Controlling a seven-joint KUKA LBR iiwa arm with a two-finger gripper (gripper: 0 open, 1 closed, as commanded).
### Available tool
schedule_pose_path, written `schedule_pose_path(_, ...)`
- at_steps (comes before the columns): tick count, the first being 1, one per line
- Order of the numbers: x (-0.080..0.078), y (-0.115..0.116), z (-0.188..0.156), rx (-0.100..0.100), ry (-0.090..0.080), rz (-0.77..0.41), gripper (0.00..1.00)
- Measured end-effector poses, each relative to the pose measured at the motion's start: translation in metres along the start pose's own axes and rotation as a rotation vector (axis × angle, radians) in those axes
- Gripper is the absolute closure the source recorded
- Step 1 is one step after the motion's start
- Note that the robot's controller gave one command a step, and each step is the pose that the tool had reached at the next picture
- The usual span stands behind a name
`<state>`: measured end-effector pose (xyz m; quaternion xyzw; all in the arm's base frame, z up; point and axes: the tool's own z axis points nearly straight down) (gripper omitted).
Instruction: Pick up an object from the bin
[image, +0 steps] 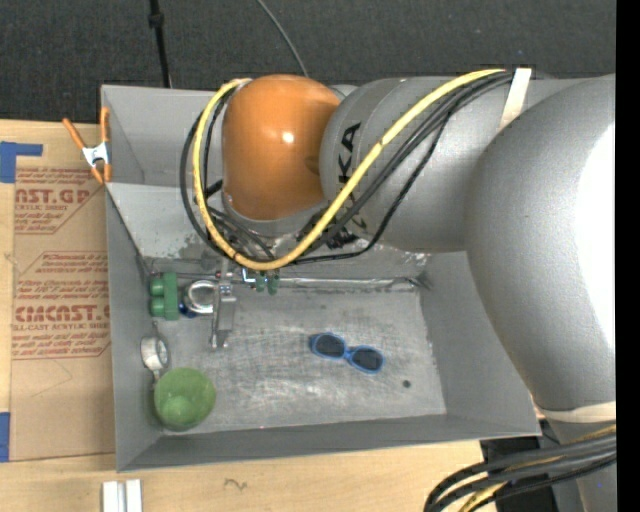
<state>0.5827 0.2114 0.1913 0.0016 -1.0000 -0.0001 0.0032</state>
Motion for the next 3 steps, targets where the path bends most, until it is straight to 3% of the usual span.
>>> schedule_pose_path(1, -0.011, -0.009, 0.106, -0.007, -0.017, 0.106, 0.0)
schedule_pose_path(2, -0.01, -0.009, 0.108, -0.006, -0.014, 0.107, 1.0)
schedule_pose_path(3, -0.001, -0.03, -0.039, -0.003, -0.017, 0.059, 1.0)
